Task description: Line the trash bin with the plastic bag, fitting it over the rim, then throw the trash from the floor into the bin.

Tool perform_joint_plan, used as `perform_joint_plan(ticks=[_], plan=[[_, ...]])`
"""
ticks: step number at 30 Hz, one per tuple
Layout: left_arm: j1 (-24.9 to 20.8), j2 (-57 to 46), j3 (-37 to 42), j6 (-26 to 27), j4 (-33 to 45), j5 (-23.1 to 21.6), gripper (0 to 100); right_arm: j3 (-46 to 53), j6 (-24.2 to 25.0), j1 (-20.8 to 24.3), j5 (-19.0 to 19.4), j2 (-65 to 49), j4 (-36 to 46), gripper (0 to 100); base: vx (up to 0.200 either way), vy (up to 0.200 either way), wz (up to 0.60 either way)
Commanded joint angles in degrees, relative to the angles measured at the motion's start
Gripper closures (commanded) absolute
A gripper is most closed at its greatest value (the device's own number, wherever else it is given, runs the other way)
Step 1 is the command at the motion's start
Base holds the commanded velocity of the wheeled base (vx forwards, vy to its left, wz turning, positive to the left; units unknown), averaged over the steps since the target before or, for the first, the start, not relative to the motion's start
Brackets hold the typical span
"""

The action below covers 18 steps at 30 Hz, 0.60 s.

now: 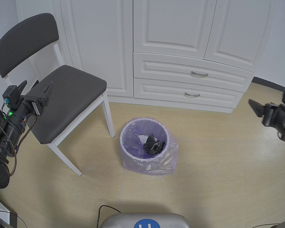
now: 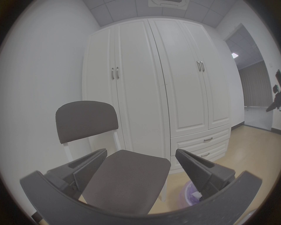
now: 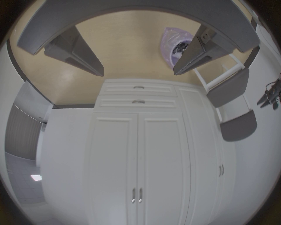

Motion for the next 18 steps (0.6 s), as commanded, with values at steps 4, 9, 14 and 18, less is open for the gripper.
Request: perform_joint_plan(ticks=[4, 9, 14, 18], plan=[[2.9, -13.8, 6.9, -7.3, 1.7, -1.1, 0, 18.8, -0.4, -17.3, 3.2, -38.3, -1.7, 0, 0.0, 0.0, 0.0], [3.0, -22.5, 9.9, -7.6, 6.0, -0.6, 0, 23.7, -0.1, -21.1, 3.1, -48.1, -1.4, 0, 0.0, 0.0, 0.0], [3.0, -34.2, 12.7, -8.6, 12.8, 1.9, 0, 32.8, -0.1, -21.0, 3.1, -59.3, -1.4, 0, 0.0, 0.0, 0.0], [3.0, -45.4, 12.7, -8.6, 23.2, 6.1, 0, 40.8, -0.5, -20.2, 3.0, -69.2, 2.6, 0, 0.0, 0.0, 0.0]])
